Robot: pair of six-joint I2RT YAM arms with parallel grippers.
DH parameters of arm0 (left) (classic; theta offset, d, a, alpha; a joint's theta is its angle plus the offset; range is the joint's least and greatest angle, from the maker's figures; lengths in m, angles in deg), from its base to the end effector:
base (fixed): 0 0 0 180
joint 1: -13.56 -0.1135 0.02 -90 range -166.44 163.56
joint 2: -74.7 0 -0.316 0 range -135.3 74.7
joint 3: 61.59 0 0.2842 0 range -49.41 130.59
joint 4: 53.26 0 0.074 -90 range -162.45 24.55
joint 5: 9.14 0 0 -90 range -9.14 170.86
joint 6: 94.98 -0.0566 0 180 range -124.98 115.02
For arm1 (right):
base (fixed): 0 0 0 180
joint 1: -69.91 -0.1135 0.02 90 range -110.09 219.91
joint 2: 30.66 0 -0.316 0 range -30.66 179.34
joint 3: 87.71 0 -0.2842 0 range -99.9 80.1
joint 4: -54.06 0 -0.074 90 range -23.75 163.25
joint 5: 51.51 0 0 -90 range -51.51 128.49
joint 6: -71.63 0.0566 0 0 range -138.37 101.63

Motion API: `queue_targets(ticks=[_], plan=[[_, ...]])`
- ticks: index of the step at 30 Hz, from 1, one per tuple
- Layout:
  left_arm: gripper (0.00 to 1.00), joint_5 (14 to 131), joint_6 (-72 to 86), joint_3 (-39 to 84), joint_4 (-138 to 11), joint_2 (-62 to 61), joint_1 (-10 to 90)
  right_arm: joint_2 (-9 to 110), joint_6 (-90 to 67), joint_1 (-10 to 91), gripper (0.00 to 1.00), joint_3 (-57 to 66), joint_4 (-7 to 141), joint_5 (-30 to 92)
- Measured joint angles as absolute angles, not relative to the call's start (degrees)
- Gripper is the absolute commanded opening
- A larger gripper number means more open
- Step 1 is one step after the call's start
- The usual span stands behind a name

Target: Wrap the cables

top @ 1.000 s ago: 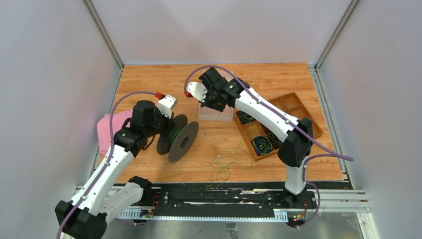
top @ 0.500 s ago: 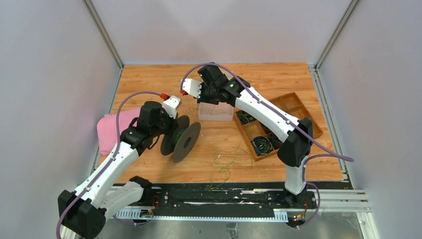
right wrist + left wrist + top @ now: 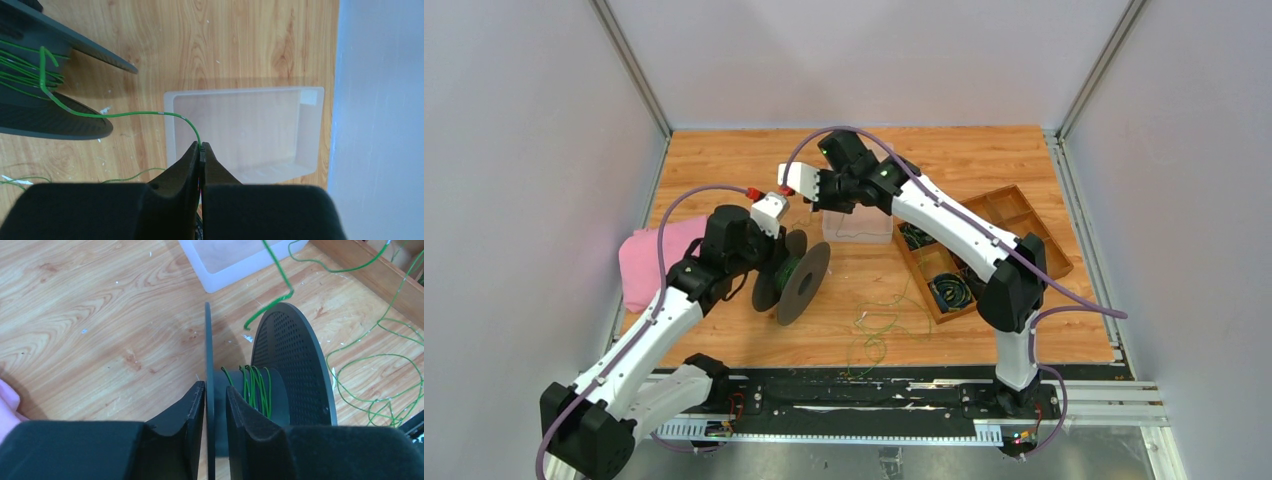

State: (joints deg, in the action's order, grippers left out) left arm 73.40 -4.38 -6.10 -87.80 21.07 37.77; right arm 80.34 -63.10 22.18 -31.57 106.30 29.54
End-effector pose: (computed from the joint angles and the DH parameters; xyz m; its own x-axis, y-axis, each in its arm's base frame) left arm 0.2033 -0.0995 0.3069 -0.4977 0.2124 -0.8409 0.5011 0.8618 -0.0789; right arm 0.3370 0.3839 0.3893 0.2682 -0.7385 -0.6186 -0.8771 0.0784 -0.4739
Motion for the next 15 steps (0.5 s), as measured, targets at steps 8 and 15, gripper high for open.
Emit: queue_targets(ticks=[8,15], plan=[[0.53,72.0,-5.1,-6.5,-89.8,23.2,37.8,81.0,-62.6,22.2,0.01,-29.6,102.9,22.6],[0.68,70.8,-9.1,-6.6,-94.7,26.2,37.8,81.1,-62.5,22.1,0.01,-27.4,102.1,18.5]])
